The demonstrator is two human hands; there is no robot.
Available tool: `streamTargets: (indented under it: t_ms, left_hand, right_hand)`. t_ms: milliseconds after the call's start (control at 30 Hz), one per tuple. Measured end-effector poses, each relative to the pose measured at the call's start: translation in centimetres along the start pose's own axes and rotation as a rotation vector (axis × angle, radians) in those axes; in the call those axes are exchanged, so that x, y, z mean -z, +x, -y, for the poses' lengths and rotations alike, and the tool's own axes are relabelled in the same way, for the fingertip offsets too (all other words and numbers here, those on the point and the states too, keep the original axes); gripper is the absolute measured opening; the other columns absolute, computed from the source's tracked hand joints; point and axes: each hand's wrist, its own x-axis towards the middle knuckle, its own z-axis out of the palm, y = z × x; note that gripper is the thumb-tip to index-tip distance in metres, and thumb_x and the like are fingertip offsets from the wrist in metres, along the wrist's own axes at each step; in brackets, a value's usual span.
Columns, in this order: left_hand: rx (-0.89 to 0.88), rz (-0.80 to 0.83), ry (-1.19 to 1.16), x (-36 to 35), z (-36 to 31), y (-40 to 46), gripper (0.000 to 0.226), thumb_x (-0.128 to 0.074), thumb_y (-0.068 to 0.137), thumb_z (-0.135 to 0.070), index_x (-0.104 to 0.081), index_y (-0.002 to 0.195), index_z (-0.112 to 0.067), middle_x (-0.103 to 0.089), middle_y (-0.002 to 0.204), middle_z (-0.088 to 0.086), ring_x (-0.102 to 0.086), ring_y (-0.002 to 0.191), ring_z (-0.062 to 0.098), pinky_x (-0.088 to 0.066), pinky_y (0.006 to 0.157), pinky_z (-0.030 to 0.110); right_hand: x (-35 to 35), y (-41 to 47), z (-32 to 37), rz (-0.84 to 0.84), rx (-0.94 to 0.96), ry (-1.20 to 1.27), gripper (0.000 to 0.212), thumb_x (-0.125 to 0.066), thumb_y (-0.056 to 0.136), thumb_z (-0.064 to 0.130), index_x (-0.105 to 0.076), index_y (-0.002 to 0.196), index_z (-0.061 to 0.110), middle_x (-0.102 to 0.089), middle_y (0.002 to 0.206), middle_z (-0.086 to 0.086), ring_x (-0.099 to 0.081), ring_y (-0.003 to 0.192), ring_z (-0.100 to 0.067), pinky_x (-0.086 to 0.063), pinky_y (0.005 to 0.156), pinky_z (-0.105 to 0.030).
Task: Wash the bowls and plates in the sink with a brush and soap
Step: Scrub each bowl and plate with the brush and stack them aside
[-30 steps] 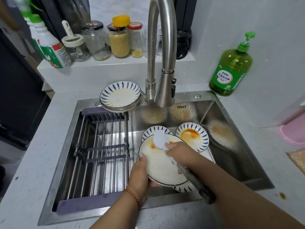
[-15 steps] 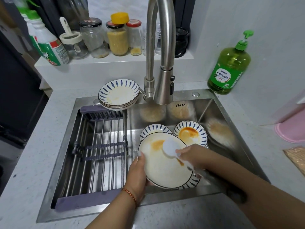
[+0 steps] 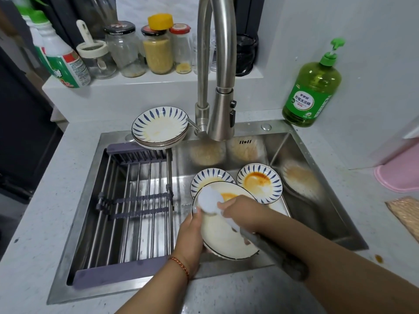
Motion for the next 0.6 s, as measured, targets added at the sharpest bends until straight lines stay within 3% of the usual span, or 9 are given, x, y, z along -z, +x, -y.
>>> streamTargets:
  t_ms: [100, 200, 233, 300, 367, 433, 467, 533, 600]
  left_hand:
    - [0.012, -0.005, -0.035, 0.2, 0.1, -0.1, 0.051, -0.033, 0.096, -0.056, -0.066, 0.112, -0.020, -0.075, 0.103, 0.004, -0.069, 0.099, 0.029, -0.056, 0.074, 0.045]
    - [0.001, -0.018, -0.042, 0.4, -0.1, 0.1, 0.047, -0.035, 0.096, -0.055, -0.065, 0.112, -0.022, -0.074, 0.104, 0.002, -0.069, 0.099, 0.027, -0.058, 0.074, 0.044]
    - [-0.012, -0.009, -0.030, 0.4, -0.2, 0.1, 0.046, -0.035, 0.097, -0.054, -0.065, 0.111, -0.022, -0.075, 0.102, 0.001, -0.070, 0.098, 0.026, -0.058, 0.070, 0.040]
    - [-0.034, -0.001, 0.001, 0.2, -0.5, 0.1, 0.043, -0.034, 0.099, -0.049, -0.066, 0.105, -0.020, -0.075, 0.092, 0.000, -0.070, 0.091, 0.024, -0.056, 0.063, 0.034]
    - [-0.030, -0.011, 0.010, 0.0, -0.6, 0.1, 0.045, -0.035, 0.099, -0.049, -0.067, 0.102, -0.018, -0.075, 0.088, 0.002, -0.070, 0.087, 0.027, -0.055, 0.064, 0.036]
    - [-0.016, -0.016, -0.017, 0.0, -0.6, 0.1, 0.055, -0.038, 0.093, -0.058, -0.068, 0.109, -0.014, -0.075, 0.096, 0.010, -0.070, 0.091, 0.034, -0.057, 0.071, 0.046]
    - [-0.006, -0.024, -0.044, 0.0, -0.6, 0.2, 0.061, -0.039, 0.089, -0.062, -0.067, 0.111, -0.012, -0.074, 0.100, 0.013, -0.070, 0.094, 0.036, -0.057, 0.076, 0.052]
    - [-0.008, -0.076, -0.075, 0.3, -0.6, 0.5, 0.067, -0.040, 0.085, -0.067, -0.067, 0.112, -0.012, -0.073, 0.103, 0.014, -0.069, 0.097, 0.035, -0.056, 0.082, 0.056]
    - [-0.030, -0.090, -0.092, 0.7, -0.5, 0.9, 0.069, -0.041, 0.085, -0.070, -0.066, 0.115, -0.014, -0.073, 0.107, 0.011, -0.069, 0.100, 0.032, -0.057, 0.080, 0.049]
  right_hand:
    - [2.0, 0.7, -0.3, -0.051, -0.098, 0.050, 0.034, -0.041, 0.100, 0.020, -0.058, 0.122, 0.001, -0.056, 0.083, -0.010, -0.044, 0.052, -0.012, -0.037, 0.050, -0.023]
    - [2.9, 0.2, -0.8, -0.033, -0.188, 0.137, 0.033, -0.043, 0.101, 0.029, -0.060, 0.090, 0.003, -0.054, 0.062, -0.012, -0.045, 0.029, -0.017, -0.037, 0.038, -0.018]
    - [2.7, 0.1, -0.8, -0.034, -0.176, 0.148, 0.032, -0.044, 0.101, 0.029, -0.060, 0.089, 0.003, -0.053, 0.062, -0.012, -0.044, 0.025, -0.015, -0.037, 0.038, -0.018]
    - [1.9, -0.1, -0.7, -0.028, -0.103, 0.159, 0.025, -0.048, 0.099, 0.024, -0.062, 0.109, 0.006, -0.052, 0.064, -0.010, -0.045, 0.026, -0.008, -0.037, 0.035, -0.018]
    - [1.1, -0.3, -0.6, 0.029, 0.027, 0.059, 0.030, -0.047, 0.098, 0.017, -0.059, 0.123, 0.008, -0.057, 0.077, -0.010, -0.053, 0.044, -0.004, -0.043, 0.043, -0.019]
    - [0.0, -0.8, -1.0, 0.088, 0.105, -0.135, 0.037, -0.041, 0.098, 0.013, -0.053, 0.133, 0.007, -0.062, 0.104, -0.014, -0.059, 0.079, -0.015, -0.046, 0.070, -0.023]
    - [-0.5, -1.4, -1.3, 0.088, 0.156, -0.219, 0.038, -0.040, 0.099, 0.010, -0.049, 0.135, 0.003, -0.061, 0.106, -0.016, -0.058, 0.089, -0.021, -0.046, 0.079, -0.027]
    - [-0.7, -2.9, -1.9, 0.168, 0.283, -0.475, 0.039, -0.040, 0.099, 0.003, -0.041, 0.137, -0.005, -0.057, 0.089, -0.013, -0.056, 0.087, -0.027, -0.046, 0.086, -0.034]
    - [-0.1, -3.4, -3.2, 0.216, 0.241, -0.531, 0.040, -0.039, 0.099, 0.005, -0.039, 0.138, -0.004, -0.060, 0.105, -0.019, -0.058, 0.098, -0.029, -0.045, 0.091, -0.035]
